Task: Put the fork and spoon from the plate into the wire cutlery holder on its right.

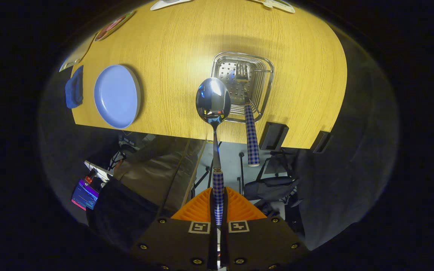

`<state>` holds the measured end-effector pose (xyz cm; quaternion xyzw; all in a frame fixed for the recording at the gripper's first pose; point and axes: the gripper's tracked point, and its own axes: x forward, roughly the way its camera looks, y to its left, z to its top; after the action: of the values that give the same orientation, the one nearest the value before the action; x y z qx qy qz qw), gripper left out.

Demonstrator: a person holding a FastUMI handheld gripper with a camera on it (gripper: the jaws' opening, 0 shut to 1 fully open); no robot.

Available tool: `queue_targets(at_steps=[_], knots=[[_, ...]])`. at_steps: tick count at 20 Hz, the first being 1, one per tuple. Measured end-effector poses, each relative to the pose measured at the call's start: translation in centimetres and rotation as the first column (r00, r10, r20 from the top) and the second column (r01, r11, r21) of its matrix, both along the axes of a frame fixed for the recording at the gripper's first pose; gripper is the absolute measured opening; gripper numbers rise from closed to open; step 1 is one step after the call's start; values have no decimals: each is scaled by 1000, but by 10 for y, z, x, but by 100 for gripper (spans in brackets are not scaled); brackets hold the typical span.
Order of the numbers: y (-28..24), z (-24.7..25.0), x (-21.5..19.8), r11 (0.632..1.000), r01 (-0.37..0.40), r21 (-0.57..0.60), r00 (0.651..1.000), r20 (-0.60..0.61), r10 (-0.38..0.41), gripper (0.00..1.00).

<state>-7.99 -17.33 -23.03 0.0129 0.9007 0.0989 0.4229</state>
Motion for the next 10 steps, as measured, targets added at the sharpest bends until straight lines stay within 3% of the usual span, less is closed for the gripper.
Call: queue_targets(at_steps=[10], knots=[[-2,-37,17,997,22,-70,990,-135,-32,3]])
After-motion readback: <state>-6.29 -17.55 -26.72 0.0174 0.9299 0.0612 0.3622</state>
